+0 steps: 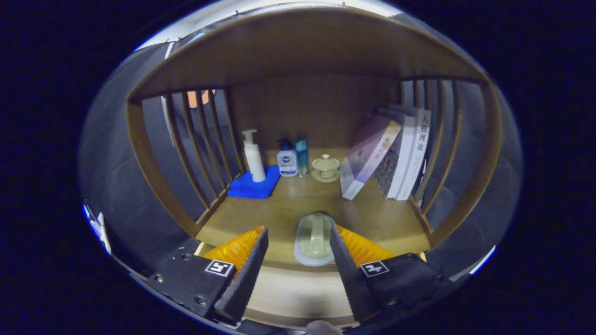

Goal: Pull open the drawer, take out the items inside it, and place them on the countertop above the cabinet.

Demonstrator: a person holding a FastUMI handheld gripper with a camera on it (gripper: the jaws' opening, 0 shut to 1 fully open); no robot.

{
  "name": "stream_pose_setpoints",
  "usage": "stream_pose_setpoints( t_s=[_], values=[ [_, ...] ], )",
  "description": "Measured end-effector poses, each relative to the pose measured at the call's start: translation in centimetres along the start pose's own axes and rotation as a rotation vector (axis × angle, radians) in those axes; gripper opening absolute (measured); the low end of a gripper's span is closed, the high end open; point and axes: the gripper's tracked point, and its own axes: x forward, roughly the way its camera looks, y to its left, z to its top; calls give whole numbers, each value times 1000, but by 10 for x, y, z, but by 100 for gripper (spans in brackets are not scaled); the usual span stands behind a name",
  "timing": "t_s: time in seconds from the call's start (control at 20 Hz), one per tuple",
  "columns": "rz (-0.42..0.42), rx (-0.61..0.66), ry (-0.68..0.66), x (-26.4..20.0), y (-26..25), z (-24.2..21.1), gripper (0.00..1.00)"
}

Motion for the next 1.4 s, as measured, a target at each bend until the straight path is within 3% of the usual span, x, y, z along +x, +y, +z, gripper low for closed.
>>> stream_pose_setpoints(
  t_s=[0.05,0.15,0.4,0.6,0.85,1.4],
  values=[
    [-2,-10,-40,-12,2,2,93],
    [3,-15,-120,-39,9,1,97],
    [-12,-38,-323,-102,15,-17,98],
    [-45,-50,-391,-129,12,-54,98],
    [-84,-20,-439,-136,-8,-105,99],
    [-136,-21,-386,-90,-10,-233,99]
  ],
)
